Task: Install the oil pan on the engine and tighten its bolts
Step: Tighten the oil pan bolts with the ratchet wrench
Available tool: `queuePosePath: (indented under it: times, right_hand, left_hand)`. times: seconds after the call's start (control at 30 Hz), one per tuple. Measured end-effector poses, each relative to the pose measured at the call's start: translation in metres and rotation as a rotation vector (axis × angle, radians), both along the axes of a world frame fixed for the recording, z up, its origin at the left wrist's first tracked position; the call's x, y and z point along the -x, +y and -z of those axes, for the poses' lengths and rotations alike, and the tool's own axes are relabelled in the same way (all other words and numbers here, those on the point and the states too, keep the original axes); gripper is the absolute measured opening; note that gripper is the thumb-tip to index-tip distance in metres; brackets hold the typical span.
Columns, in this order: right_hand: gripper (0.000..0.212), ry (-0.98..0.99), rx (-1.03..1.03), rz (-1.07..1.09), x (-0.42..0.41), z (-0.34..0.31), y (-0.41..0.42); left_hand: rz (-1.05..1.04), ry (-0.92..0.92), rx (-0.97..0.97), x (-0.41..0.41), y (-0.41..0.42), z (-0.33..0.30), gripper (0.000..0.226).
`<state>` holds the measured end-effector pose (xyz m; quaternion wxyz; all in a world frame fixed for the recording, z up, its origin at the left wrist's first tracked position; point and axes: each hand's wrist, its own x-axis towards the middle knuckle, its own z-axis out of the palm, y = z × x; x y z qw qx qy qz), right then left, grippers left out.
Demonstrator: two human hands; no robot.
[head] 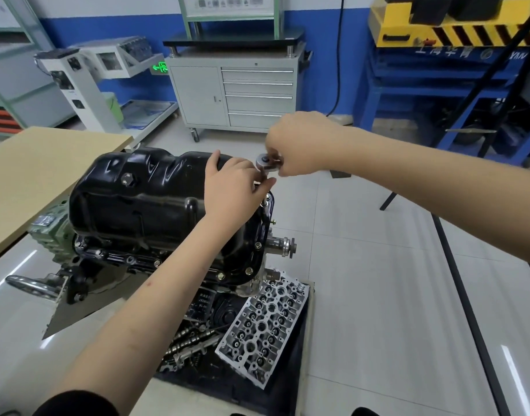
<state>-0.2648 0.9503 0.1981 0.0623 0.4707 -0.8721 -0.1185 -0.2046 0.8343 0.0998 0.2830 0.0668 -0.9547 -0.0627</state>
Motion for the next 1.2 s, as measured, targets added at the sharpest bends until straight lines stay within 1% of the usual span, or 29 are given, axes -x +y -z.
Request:
queuePosePath:
  times: [0.07, 0.1, 0.13, 0.17, 0.2, 0.23, 0.27, 0.33, 0.4, 0.43, 0.47, 0.53, 0.57, 0.6, 0.63, 0.67, 0.7, 0.73, 0.8, 0.83, 0.9, 0.93, 1.0, 1.03, 1.07, 1.1, 1.13, 1.17, 1.2]
  right_hand:
    - [0.026, -0.362, 0.046, 0.119, 0.001, -0.002, 0.004]
    - [0.027, -0.454, 0.053, 0.155, 0.001, -0.001, 0.005]
    - [0.024, -0.441, 0.053, 0.146, -0.001, 0.000, 0.004]
    - [0.017, -0.313, 0.035, 0.109, -0.001, 0.002, 0.003]
    - [0.006, -0.129, 0.016, 0.042, -0.001, 0.002, 0.002]
    - [0.011, 0.042, -0.015, -0.045, 0.001, 0.003, 0.002]
    - [0.021, 0.155, -0.054, -0.137, 0.004, 0.005, 0.002]
    - [0.030, 0.219, -0.091, -0.204, 0.008, 0.006, 0.003]
    - [0.022, 0.176, -0.046, -0.124, 0.004, 0.003, 0.001]
    - [0.011, 0.111, -0.043, -0.048, 0.002, 0.001, 0.000]
    - [0.005, -0.042, -0.018, 0.009, 0.000, -0.002, 0.001]
    - [0.022, -0.472, 0.052, 0.128, -0.002, -0.005, 0.003]
    - [0.024, -0.578, 0.056, 0.160, -0.003, -0.003, 0.004]
    - [0.021, -0.548, 0.045, 0.141, -0.004, -0.002, 0.004]
    - [0.014, -0.399, 0.006, 0.099, -0.003, -0.001, 0.003]
    - [0.004, -0.189, -0.027, 0.034, -0.003, 0.000, 0.002]
    - [0.014, 0.019, -0.061, -0.042, -0.002, 0.001, 0.001]
    - [0.025, 0.169, -0.088, -0.145, 0.001, 0.003, 0.000]
    - [0.034, 0.287, -0.112, -0.271, 0.005, 0.006, -0.001]
    - [0.033, 0.301, -0.109, -0.265, 0.004, 0.007, -0.002]
    - [0.018, 0.222, -0.056, -0.153, 0.002, 0.006, -0.004]
    - [0.007, 0.104, -0.040, -0.075, 0.001, 0.004, -0.002]
    - [0.019, -0.290, -0.014, 0.066, 0.003, -0.001, 0.003]
    - [0.023, -0.435, -0.001, 0.112, 0.003, 0.000, 0.005]
    - [0.022, -0.462, 0.008, 0.115, 0.003, 0.000, 0.006]
    - [0.017, -0.378, 0.007, 0.075, 0.002, 0.001, 0.005]
    - [0.008, -0.202, -0.007, 0.003, 0.003, 0.002, 0.004]
    - [0.008, 0.000, -0.030, -0.085, 0.004, 0.003, 0.004]
    - [0.020, 0.167, -0.070, -0.175, 0.005, 0.005, 0.004]
  left_hand:
    - [-0.004, -0.008, 0.021, 0.001, 0.001, 0.001, 0.030]
    - [0.001, -0.006, 0.032, 0.001, 0.000, 0.001, 0.029]
    - [0.004, -0.003, 0.035, 0.001, 0.000, 0.001, 0.029]
    - [0.004, -0.005, 0.033, 0.000, -0.001, 0.000, 0.029]
    - [0.004, -0.010, 0.031, 0.000, -0.001, 0.000, 0.029]
    - [0.011, -0.015, 0.028, 0.000, -0.001, 0.000, 0.029]
    - [0.020, -0.017, 0.026, -0.001, -0.002, 0.000, 0.029]
    - [0.028, -0.013, 0.024, -0.001, -0.001, 0.000, 0.028]
    - [0.016, -0.003, 0.015, -0.001, 0.001, 0.000, 0.029]
    - [0.008, -0.001, 0.008, -0.001, 0.001, 0.000, 0.030]
    - [0.001, -0.008, 0.005, -0.001, 0.002, -0.001, 0.030]
    - [0.010, -0.023, 0.009, -0.001, 0.002, -0.001, 0.026]
    - [0.021, -0.021, 0.014, -0.002, 0.001, -0.001, 0.024]
    - [0.028, -0.016, 0.015, -0.002, 0.001, -0.002, 0.022]
    - [0.030, -0.014, 0.012, -0.002, 0.000, -0.002, 0.022]
    - [0.030, -0.019, 0.010, -0.002, 0.000, -0.003, 0.025]
    - [0.030, -0.032, 0.012, -0.003, 0.000, -0.003, 0.027]
    - [0.031, -0.043, 0.017, -0.003, 0.000, -0.003, 0.029]
    - [0.039, -0.043, 0.024, -0.004, 0.000, -0.002, 0.031]
    - [0.040, -0.029, 0.024, -0.004, 0.000, -0.002, 0.030]
    - [0.020, -0.015, 0.017, -0.004, 0.001, -0.002, 0.031]
    - [0.005, -0.027, 0.016, -0.003, 0.002, -0.002, 0.033]
    - [-0.003, -0.044, 0.029, -0.002, 0.002, -0.001, 0.034]
    - [0.006, -0.044, 0.036, -0.001, 0.002, -0.001, 0.033]
    - [0.013, -0.040, 0.040, -0.001, 0.002, -0.001, 0.032]
    - [0.014, -0.037, 0.041, -0.001, 0.001, -0.001, 0.032]
    - [0.008, -0.040, 0.042, -0.001, 0.001, -0.002, 0.032]
    - [0.003, -0.047, 0.043, -0.002, 0.000, -0.002, 0.032]
    - [0.004, -0.055, 0.045, -0.002, 0.000, -0.002, 0.032]
